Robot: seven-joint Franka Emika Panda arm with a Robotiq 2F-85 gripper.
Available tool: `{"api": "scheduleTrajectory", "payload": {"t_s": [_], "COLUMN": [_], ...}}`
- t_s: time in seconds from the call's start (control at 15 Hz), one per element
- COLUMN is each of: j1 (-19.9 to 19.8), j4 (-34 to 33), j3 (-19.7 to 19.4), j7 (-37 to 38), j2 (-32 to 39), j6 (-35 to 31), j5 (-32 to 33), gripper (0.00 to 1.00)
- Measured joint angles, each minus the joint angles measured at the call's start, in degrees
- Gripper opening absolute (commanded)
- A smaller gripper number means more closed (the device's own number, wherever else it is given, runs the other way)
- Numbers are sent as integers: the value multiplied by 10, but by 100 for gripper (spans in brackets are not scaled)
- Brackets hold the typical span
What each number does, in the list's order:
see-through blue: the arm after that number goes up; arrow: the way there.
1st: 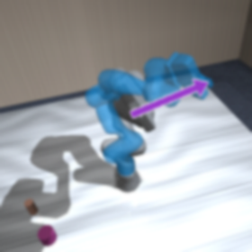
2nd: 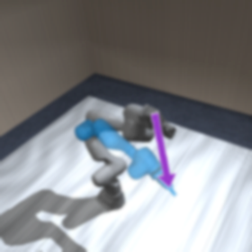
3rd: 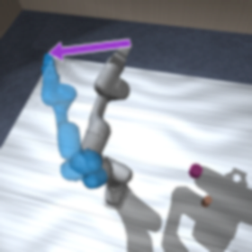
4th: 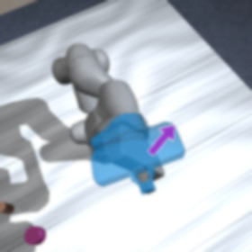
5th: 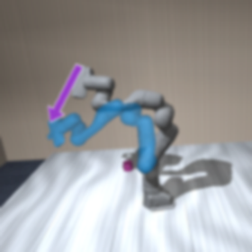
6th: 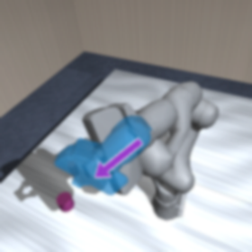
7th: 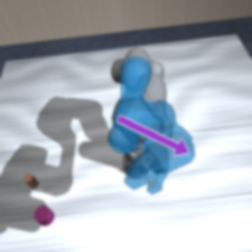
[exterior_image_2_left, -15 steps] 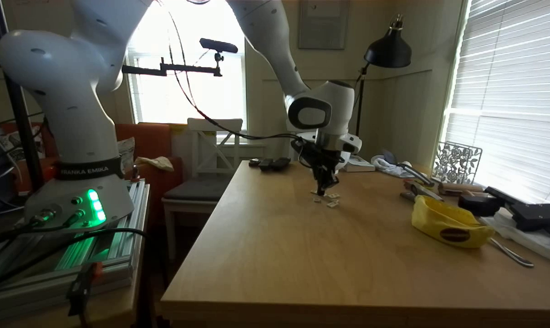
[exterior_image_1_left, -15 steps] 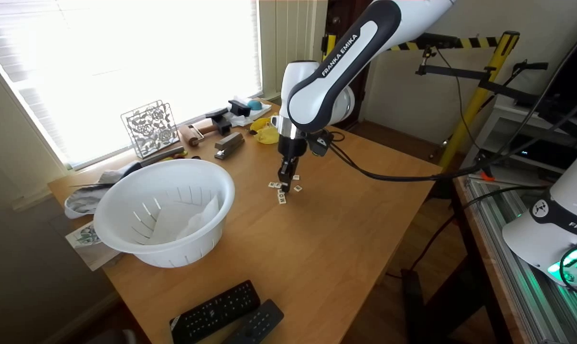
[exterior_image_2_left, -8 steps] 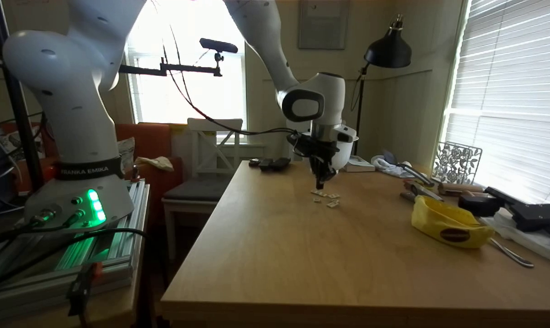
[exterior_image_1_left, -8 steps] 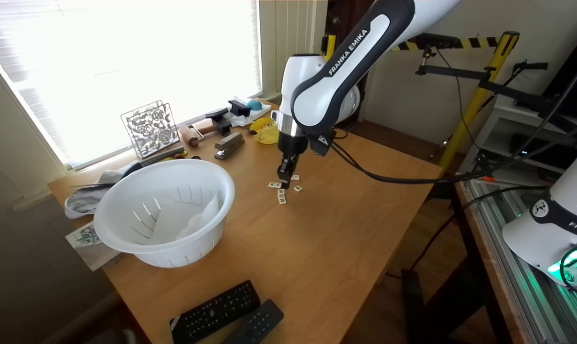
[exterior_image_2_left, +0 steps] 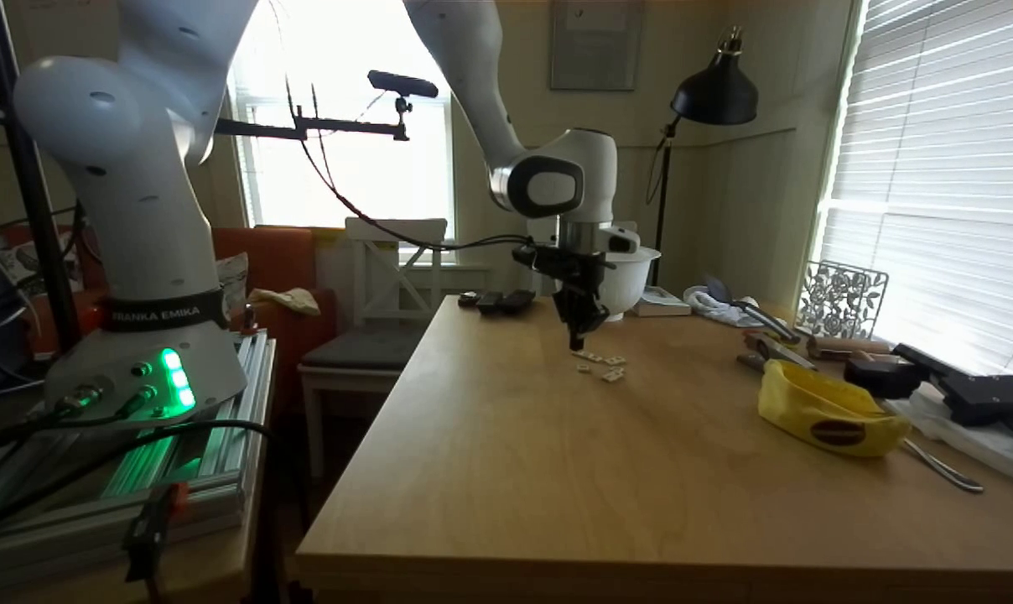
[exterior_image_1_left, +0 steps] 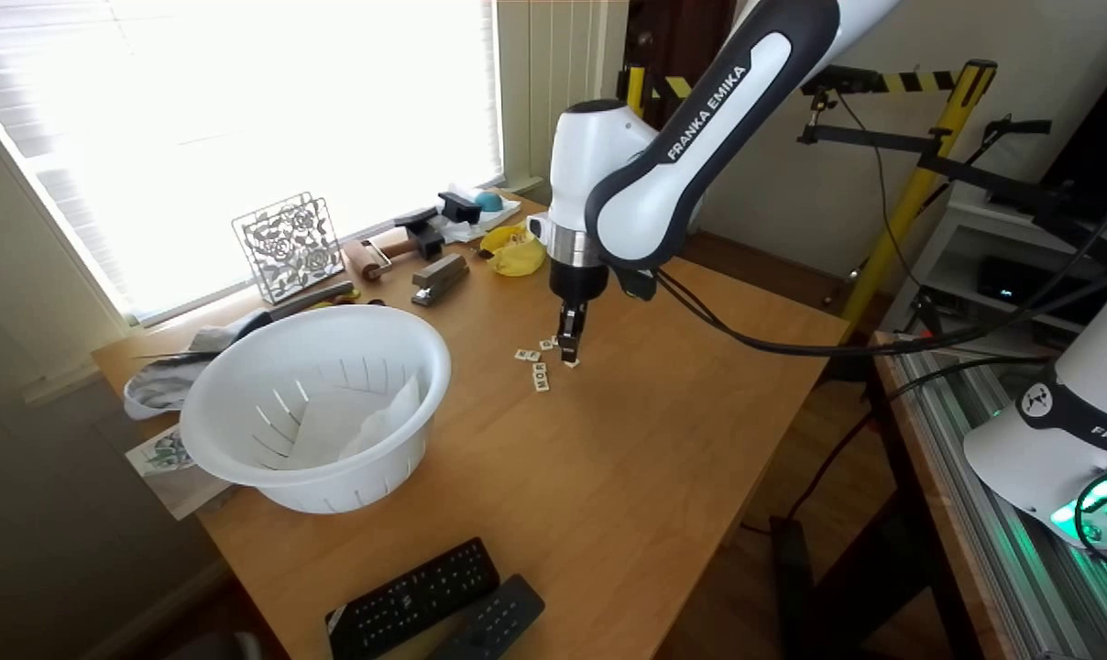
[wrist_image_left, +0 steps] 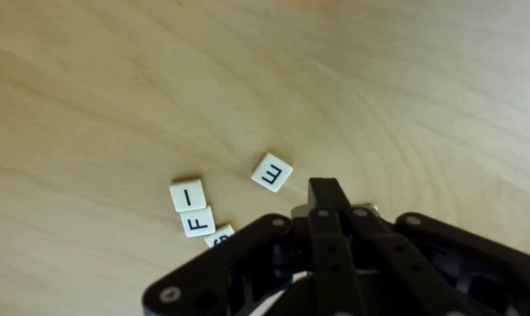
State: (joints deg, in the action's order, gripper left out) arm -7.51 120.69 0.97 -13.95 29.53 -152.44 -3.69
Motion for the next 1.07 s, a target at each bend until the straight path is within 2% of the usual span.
{"api": "scheduleTrajectory", "payload": {"t_s": [0.33, 0.6, 1.07], "j1": [34, 56, 62], "j4": [33, 51, 62], "j3": [-43, -80, -97], "j7": [19, 48, 54], "j2": [-17, -18, -18], "j6": [-10, -63, -125], "j5": [75, 129, 146], "gripper": [0, 0, 0]}}
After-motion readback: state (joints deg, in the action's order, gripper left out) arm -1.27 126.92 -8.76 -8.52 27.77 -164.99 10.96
